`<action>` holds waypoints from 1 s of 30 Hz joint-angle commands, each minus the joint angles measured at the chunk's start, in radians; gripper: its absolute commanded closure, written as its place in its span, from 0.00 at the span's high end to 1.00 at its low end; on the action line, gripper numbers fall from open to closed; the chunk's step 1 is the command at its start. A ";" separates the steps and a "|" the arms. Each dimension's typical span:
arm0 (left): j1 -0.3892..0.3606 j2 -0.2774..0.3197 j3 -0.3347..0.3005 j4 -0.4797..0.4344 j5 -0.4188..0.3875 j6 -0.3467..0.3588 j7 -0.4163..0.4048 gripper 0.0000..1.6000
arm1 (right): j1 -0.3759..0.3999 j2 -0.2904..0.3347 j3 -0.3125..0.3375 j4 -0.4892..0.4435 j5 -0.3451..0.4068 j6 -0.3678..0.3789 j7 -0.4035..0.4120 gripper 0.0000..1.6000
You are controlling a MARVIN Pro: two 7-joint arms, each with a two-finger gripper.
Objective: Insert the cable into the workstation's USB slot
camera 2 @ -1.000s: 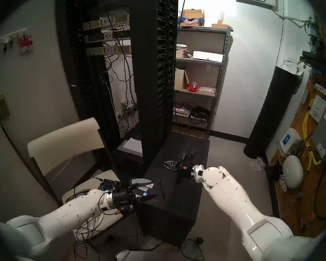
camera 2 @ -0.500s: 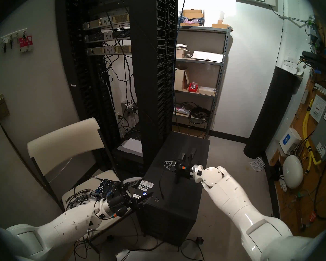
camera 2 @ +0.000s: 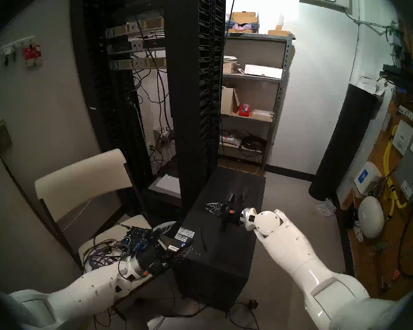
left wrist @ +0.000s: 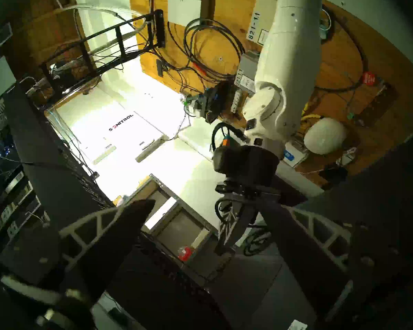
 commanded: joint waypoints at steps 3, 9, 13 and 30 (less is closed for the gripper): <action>0.000 0.020 0.003 -0.055 -0.094 0.000 -0.039 1.00 | 0.027 -0.011 0.002 -0.016 -0.008 -0.005 -0.009 0.00; 0.002 0.035 0.006 -0.081 -0.146 0.000 -0.071 1.00 | 0.027 -0.013 0.002 -0.016 -0.013 -0.005 -0.012 0.00; 0.004 0.048 0.012 -0.100 -0.191 0.000 -0.101 1.00 | 0.027 -0.014 0.003 -0.015 -0.017 -0.006 -0.014 0.00; -0.004 0.087 0.039 -0.147 -0.359 0.000 -0.206 1.00 | 0.026 -0.016 0.006 -0.011 -0.031 -0.005 -0.020 0.00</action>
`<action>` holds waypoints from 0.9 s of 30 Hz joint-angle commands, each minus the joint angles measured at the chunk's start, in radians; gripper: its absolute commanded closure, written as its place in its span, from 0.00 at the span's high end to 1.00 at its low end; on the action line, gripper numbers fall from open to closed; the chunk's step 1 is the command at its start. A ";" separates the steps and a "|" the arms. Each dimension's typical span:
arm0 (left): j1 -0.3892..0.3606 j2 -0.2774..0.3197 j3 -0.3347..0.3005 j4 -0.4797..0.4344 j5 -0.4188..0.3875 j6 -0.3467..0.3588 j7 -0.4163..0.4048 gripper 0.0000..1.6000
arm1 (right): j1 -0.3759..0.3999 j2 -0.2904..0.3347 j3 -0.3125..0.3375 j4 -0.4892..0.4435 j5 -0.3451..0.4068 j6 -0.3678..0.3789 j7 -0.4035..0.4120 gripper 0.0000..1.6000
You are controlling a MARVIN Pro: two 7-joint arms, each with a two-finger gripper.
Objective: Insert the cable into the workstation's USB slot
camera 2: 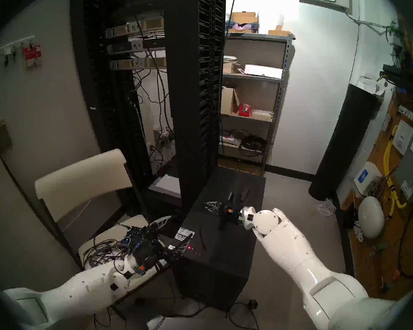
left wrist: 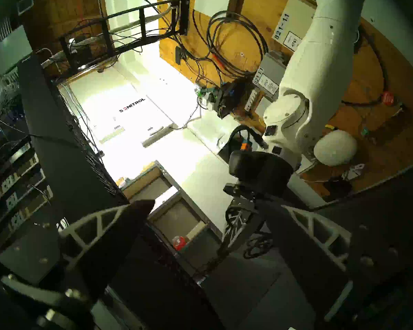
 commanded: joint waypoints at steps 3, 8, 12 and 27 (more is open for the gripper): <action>-0.011 0.021 0.012 -0.035 -0.085 0.000 -0.044 1.00 | 0.021 -0.008 0.005 -0.013 -0.003 -0.004 -0.008 0.00; -0.008 0.028 0.028 -0.040 -0.130 0.000 -0.078 1.00 | 0.024 -0.009 0.007 -0.013 -0.007 -0.004 -0.009 0.00; -0.019 0.030 0.038 -0.058 -0.177 0.000 -0.103 1.00 | 0.026 -0.010 0.010 -0.014 -0.010 -0.005 -0.012 0.00; -0.034 0.063 0.085 -0.103 -0.344 0.000 -0.197 1.00 | 0.024 -0.011 0.018 -0.011 -0.020 -0.006 -0.019 0.00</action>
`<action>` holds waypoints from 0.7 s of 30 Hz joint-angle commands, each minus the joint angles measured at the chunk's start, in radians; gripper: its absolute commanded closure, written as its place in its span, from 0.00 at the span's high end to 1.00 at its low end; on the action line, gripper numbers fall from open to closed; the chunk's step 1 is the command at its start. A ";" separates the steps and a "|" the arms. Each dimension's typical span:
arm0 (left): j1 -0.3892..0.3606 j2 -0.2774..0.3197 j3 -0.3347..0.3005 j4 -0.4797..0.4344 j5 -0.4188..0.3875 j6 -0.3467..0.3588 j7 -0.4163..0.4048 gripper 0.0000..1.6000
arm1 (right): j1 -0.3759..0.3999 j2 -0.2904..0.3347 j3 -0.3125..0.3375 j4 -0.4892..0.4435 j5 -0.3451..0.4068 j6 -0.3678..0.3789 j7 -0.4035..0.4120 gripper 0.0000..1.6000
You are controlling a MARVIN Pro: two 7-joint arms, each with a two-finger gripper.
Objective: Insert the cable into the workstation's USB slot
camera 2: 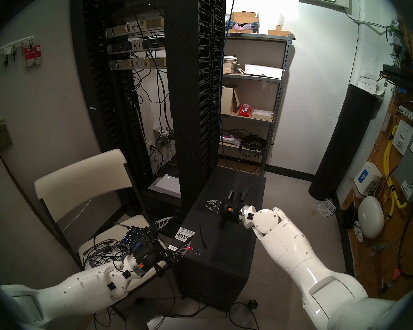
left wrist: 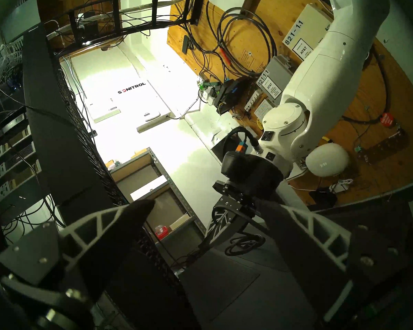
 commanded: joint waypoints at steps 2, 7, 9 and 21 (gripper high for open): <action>-0.019 0.019 0.012 -0.044 -0.084 0.000 -0.040 1.00 | 0.020 -0.006 0.006 -0.014 -0.002 -0.006 -0.009 0.00; -0.018 0.031 0.035 -0.053 -0.155 0.000 -0.072 1.00 | 0.019 -0.006 0.008 -0.013 -0.006 -0.006 -0.010 0.00; -0.019 0.034 0.039 -0.052 -0.168 0.000 -0.079 1.00 | 0.018 -0.007 0.008 -0.013 -0.006 -0.006 -0.010 0.00; -0.027 0.040 0.089 -0.060 -0.311 0.012 -0.139 1.00 | 0.020 -0.011 0.010 -0.011 -0.012 -0.006 -0.010 0.00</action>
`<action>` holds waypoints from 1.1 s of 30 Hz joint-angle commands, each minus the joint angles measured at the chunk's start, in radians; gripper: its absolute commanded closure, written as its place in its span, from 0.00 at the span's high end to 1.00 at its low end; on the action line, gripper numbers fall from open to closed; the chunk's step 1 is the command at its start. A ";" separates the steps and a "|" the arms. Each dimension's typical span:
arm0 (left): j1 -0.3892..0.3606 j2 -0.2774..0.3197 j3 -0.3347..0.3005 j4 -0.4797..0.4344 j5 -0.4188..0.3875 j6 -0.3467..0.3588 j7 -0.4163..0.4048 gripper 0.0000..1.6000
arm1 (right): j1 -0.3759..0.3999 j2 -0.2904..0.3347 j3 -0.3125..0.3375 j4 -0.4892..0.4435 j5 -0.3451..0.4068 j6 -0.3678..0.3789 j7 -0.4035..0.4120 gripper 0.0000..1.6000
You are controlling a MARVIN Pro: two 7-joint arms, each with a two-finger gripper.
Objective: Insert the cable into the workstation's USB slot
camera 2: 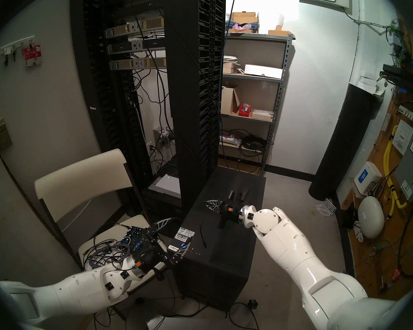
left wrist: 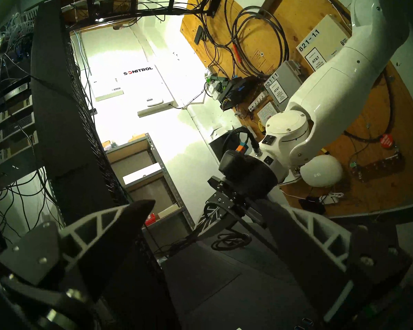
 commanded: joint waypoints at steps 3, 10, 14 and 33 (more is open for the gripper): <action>-0.014 -0.003 0.021 -0.026 -0.083 0.014 -0.033 1.00 | 0.020 -0.008 0.004 -0.014 -0.001 -0.005 -0.006 0.00; -0.028 -0.004 0.048 -0.032 -0.156 0.048 -0.071 1.00 | 0.020 -0.011 0.005 -0.013 -0.004 -0.005 -0.006 0.00; -0.040 -0.003 0.057 -0.036 -0.193 0.072 -0.091 1.00 | 0.020 -0.012 0.006 -0.012 -0.006 -0.005 -0.006 0.00; -0.054 -0.012 0.108 -0.068 -0.403 0.214 -0.203 1.00 | 0.023 -0.024 0.008 -0.014 -0.016 -0.007 -0.007 0.00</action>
